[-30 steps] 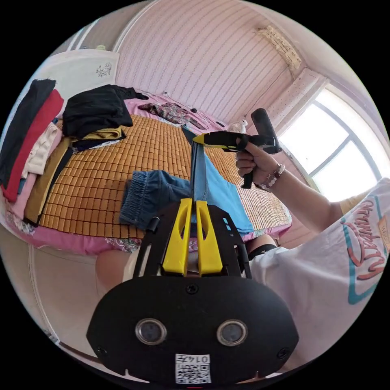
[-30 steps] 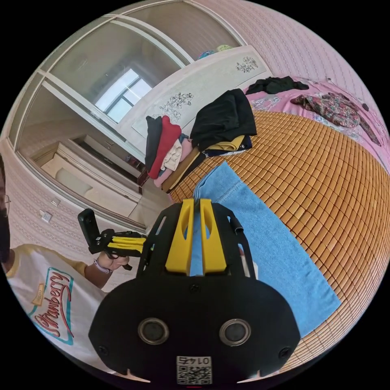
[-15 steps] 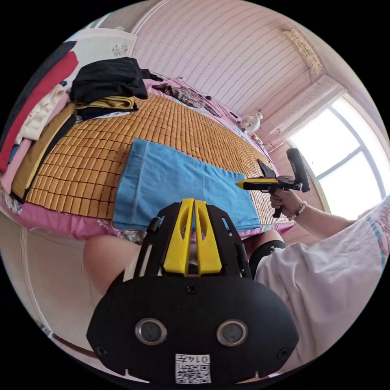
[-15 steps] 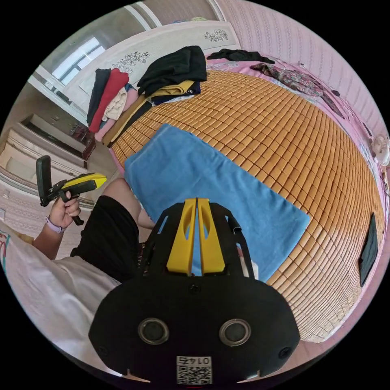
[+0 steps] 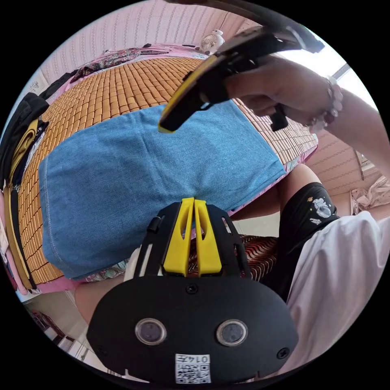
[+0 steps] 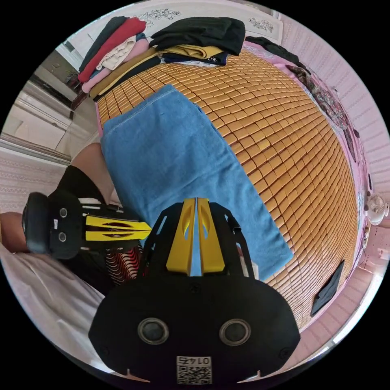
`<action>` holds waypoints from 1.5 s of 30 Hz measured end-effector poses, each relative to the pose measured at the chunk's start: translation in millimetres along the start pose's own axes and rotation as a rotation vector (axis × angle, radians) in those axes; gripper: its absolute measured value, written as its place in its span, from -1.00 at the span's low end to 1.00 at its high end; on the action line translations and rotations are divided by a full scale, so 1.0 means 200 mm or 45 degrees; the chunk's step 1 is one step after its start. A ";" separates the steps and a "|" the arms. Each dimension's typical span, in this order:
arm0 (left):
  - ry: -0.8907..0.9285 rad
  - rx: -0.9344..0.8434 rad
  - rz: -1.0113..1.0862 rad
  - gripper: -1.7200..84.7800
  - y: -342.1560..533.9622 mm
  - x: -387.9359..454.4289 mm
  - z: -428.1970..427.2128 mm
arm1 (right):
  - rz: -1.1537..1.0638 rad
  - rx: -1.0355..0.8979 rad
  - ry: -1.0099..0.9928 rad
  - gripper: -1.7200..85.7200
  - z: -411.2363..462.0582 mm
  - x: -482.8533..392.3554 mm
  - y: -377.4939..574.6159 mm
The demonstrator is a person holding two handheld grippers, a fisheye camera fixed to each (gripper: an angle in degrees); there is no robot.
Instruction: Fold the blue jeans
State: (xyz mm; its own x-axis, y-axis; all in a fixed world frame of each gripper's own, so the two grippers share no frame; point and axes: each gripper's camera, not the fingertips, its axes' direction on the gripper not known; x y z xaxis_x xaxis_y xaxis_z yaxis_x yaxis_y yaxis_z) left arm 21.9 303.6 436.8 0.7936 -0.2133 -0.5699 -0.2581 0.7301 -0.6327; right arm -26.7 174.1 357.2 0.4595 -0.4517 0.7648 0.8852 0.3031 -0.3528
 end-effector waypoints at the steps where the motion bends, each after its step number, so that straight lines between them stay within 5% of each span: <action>1: -0.004 0.003 0.007 -0.98 -0.01 0.01 0.02 | -0.034 -0.059 0.040 -0.97 0.04 0.00 -0.08; 10: 0.039 0.044 0.015 -0.98 -0.06 0.02 0.15 | -0.051 -0.350 -0.073 -0.98 0.13 0.12 -0.18; 18: 0.095 0.073 0.006 -0.98 -0.10 0.02 0.24 | 0.253 0.212 -0.318 -0.98 -0.14 0.35 0.47; 27: 0.158 0.163 0.259 -0.98 -0.17 0.20 0.32 | 0.935 0.123 -0.325 -0.93 -0.18 0.59 1.67; 36: 0.208 0.161 0.602 -0.88 -0.35 0.58 0.43 | 1.065 0.214 -0.702 -0.94 -0.02 0.64 2.06; 45: 0.141 0.119 0.650 -0.82 -0.73 0.71 0.60 | 0.960 0.396 -0.678 -0.97 -0.14 0.62 2.34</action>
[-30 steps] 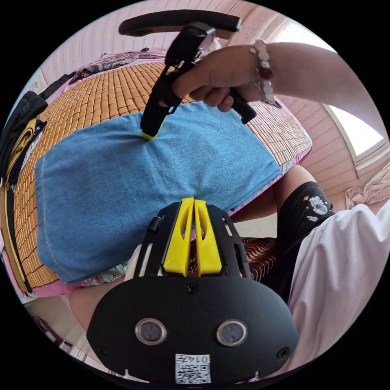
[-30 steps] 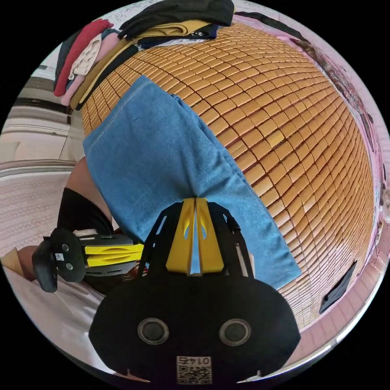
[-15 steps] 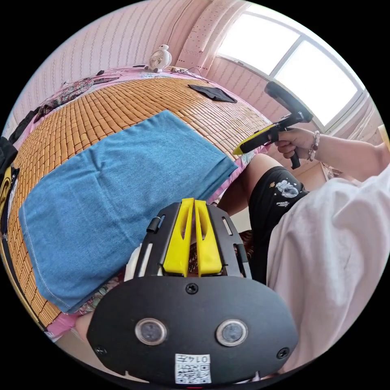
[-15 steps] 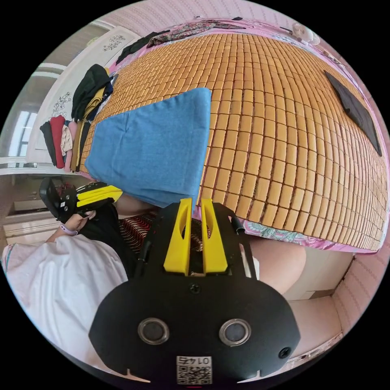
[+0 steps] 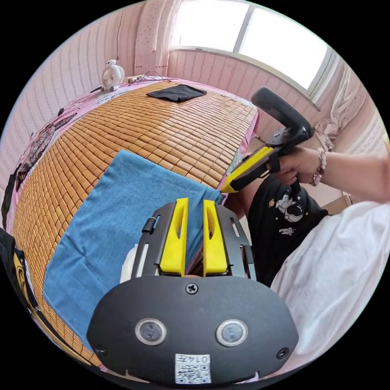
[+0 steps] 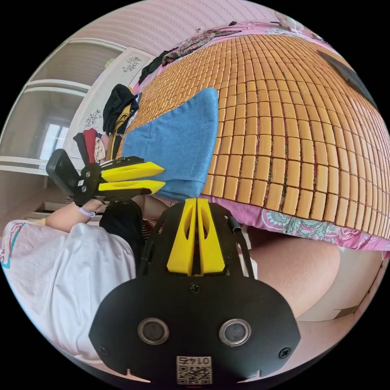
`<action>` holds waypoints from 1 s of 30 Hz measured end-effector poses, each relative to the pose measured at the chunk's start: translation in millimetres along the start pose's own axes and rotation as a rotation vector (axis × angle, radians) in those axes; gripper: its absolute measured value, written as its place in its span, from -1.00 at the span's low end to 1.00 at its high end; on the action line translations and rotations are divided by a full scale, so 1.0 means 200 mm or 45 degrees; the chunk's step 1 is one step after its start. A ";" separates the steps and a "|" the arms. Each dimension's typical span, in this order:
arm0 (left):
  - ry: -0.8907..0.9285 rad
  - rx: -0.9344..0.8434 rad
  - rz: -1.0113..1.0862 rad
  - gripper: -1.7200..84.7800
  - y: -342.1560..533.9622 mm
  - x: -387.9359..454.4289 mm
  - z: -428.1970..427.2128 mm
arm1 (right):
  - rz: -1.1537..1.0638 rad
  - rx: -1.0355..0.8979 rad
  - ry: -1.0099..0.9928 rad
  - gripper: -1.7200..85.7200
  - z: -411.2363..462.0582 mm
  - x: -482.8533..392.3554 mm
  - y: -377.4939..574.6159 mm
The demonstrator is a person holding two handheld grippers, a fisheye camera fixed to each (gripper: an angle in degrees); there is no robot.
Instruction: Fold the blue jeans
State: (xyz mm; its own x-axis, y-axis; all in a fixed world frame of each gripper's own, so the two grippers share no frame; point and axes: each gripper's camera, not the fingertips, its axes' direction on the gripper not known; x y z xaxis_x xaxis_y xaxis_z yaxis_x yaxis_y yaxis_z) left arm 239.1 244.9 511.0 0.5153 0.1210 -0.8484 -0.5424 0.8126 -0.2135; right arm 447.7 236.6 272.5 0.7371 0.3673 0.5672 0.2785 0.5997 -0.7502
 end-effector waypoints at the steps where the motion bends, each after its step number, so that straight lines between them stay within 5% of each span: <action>1: 0.041 -0.007 -0.035 -0.82 -0.05 -0.06 0.04 | -0.022 0.001 0.007 -0.97 -0.02 0.00 0.02; 8: -0.017 -0.223 -0.357 -0.96 -0.31 -0.38 0.35 | -0.179 -0.063 0.125 -0.97 -0.08 -0.04 0.10; 15: -0.007 -0.156 -0.332 -0.98 -0.33 -0.39 0.42 | -0.322 -0.221 0.149 -0.97 -0.11 -0.06 0.21; 22: 0.054 -0.112 -0.437 -0.98 -0.32 -0.42 0.46 | -0.001 -0.047 0.054 -0.93 -0.24 0.15 0.17; 30: 0.052 -0.136 -0.359 -0.98 -0.32 -0.39 0.49 | -0.004 -0.172 -0.045 -0.96 -0.22 0.24 0.11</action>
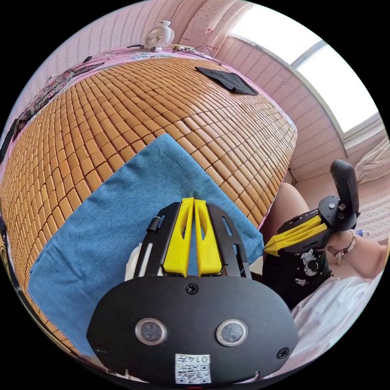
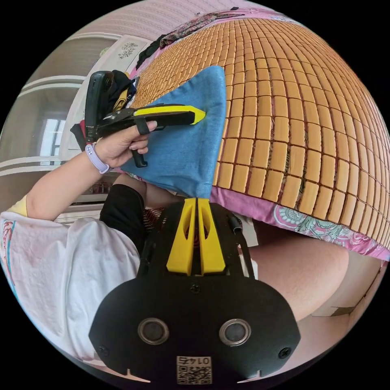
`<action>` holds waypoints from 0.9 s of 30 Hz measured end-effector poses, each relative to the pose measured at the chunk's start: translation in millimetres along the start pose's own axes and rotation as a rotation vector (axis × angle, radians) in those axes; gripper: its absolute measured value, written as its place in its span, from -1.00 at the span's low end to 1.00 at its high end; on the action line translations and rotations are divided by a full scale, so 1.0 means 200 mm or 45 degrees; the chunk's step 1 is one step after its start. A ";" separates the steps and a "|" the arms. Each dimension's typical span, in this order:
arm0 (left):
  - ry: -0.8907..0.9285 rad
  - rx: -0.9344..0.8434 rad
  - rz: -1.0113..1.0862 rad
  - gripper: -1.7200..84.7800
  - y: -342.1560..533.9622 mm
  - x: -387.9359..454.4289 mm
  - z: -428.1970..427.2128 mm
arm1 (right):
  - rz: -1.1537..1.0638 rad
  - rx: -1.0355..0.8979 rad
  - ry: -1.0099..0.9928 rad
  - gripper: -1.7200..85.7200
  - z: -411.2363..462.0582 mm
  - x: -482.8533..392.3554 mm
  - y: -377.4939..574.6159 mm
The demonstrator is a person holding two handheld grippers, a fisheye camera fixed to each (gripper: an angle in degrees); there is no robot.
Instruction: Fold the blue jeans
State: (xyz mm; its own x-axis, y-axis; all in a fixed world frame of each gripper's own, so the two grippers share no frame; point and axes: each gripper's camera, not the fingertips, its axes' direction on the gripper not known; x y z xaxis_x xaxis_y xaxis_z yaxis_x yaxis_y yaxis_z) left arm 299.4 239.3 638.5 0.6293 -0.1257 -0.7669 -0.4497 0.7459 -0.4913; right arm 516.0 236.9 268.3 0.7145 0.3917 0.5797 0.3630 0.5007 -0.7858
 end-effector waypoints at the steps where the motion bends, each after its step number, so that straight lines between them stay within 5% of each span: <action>1: -0.017 0.000 0.026 -0.98 0.01 0.01 0.00 | -0.012 -0.008 0.008 -0.96 -0.02 0.00 0.02; 15: 0.052 0.160 0.162 -0.92 0.29 0.16 -0.15 | 0.165 0.142 -0.080 -0.75 -0.21 0.19 0.06; 19: 0.075 0.247 0.341 -0.77 0.53 0.32 -0.26 | 0.143 -0.014 -0.174 -0.88 -0.15 0.22 0.00; 27: -0.078 0.236 0.437 -0.74 0.72 0.58 -0.23 | 0.075 0.145 -0.375 -0.92 -0.36 0.08 0.02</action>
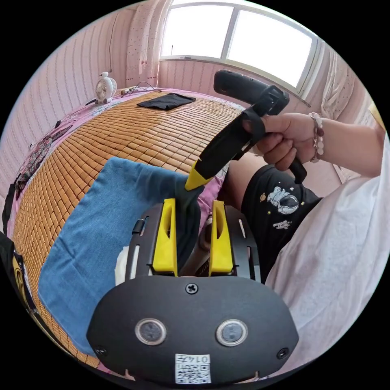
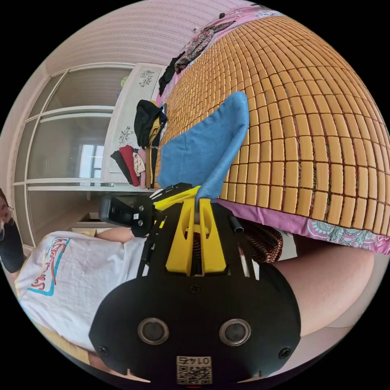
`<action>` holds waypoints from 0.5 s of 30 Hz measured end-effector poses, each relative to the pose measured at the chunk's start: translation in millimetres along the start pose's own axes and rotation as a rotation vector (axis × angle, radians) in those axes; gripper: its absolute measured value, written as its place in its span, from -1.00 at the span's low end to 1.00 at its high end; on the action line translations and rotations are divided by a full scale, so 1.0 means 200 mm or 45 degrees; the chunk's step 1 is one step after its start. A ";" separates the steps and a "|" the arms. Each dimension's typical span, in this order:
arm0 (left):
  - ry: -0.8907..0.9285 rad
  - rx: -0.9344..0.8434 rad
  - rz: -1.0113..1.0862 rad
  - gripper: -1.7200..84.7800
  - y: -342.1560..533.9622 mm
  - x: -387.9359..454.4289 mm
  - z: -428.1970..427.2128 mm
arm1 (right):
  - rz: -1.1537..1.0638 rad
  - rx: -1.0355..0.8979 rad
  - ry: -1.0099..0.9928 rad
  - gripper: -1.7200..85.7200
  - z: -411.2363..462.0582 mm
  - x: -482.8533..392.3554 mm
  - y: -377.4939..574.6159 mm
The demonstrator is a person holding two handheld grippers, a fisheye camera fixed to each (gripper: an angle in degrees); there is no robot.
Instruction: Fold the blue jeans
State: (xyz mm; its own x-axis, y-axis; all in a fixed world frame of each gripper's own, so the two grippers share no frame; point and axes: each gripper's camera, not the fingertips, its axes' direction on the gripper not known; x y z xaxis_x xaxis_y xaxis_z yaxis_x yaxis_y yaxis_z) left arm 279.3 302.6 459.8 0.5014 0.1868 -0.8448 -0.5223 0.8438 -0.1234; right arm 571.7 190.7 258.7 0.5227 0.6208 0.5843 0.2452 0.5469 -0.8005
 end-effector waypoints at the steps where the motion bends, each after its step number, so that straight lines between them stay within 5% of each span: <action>1: -0.066 -0.014 -0.064 -0.82 0.01 0.00 -0.01 | -0.037 -0.017 0.040 -0.92 0.01 -0.04 0.00; 15: -0.011 0.044 -0.238 -0.89 0.24 -0.04 -0.40 | 0.254 0.350 -0.143 -0.69 0.00 0.17 -0.16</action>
State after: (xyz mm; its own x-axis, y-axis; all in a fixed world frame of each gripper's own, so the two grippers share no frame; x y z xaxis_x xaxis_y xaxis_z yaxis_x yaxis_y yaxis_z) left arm 195.2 301.5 419.9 0.5931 0.0292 -0.8046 -0.3957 0.8809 -0.2597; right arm 581.7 194.5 305.3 0.4411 0.7802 0.4436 -0.0890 0.5299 -0.8434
